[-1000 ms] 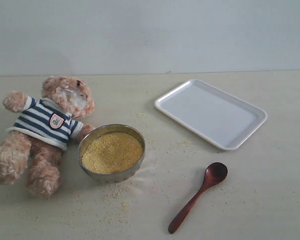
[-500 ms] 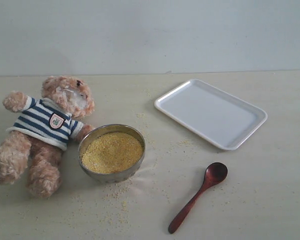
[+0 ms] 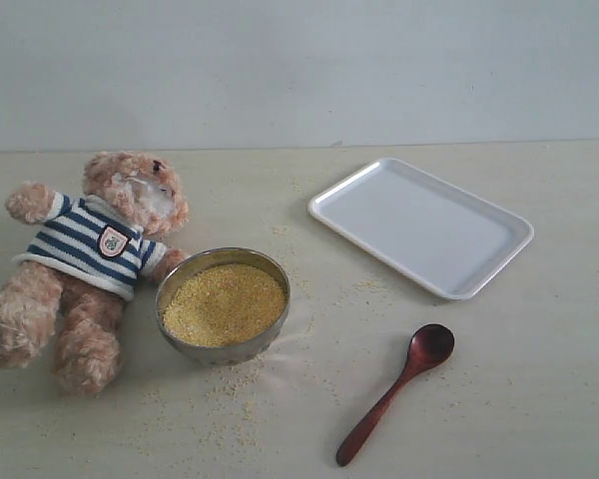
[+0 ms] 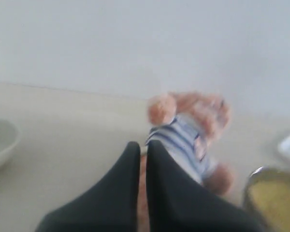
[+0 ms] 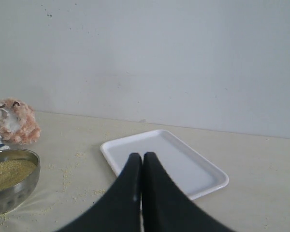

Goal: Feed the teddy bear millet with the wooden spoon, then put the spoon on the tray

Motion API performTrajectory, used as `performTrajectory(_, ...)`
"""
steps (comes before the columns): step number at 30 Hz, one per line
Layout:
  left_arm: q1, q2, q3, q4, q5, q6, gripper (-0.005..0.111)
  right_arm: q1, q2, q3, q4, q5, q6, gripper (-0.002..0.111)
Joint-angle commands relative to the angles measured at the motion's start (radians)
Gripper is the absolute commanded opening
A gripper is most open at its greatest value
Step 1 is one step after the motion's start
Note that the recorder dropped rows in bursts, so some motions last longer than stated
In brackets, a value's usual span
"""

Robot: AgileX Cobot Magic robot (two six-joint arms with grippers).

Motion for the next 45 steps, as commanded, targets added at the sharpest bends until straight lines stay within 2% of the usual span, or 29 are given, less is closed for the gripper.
performTrajectory(1,0.000,-0.003,-0.002,-0.252,-0.133,-0.073,0.005,0.001,-0.005,0.000,-0.002,-0.013,-0.001,0.000)
performTrajectory(5,0.000,-0.003,-0.002,-0.252,-0.159,-0.163,0.005,0.001,-0.005,0.000,-0.002,-0.013,-0.001,0.000)
performTrajectory(8,0.000,-0.003,-0.002,-0.279,-0.145,-0.350,0.005,0.001,-0.005,0.000,-0.002,-0.013,-0.001,0.000)
performTrajectory(10,0.000,-0.003,-0.009,-0.296,-0.081,-0.448,0.005,0.001,-0.005,0.000,-0.002,-0.013,-0.001,0.000)
performTrajectory(16,0.000,-0.003,-0.068,-0.307,0.082,-0.458,0.005,0.001,-0.005,0.000,-0.002,-0.013,-0.001,0.000)
performTrajectory(20,-0.002,-0.003,-0.155,-0.372,0.199,-0.322,0.005,0.001,-0.005,0.000,-0.002,-0.013,-0.001,0.000)
performTrajectory(26,-0.002,0.015,-0.293,-0.540,0.431,0.077,0.005,0.001,-0.005,0.000,-0.002,-0.013,-0.001,0.000)
performTrajectory(35,-0.002,0.248,-0.435,-0.566,0.619,0.172,0.005,0.001,-0.005,0.000,-0.002,-0.013,-0.001,0.000)
performTrajectory(45,-0.002,0.625,-0.574,-0.562,0.658,0.446,0.005,0.001,-0.005,0.000,-0.002,-0.013,-0.001,0.000)
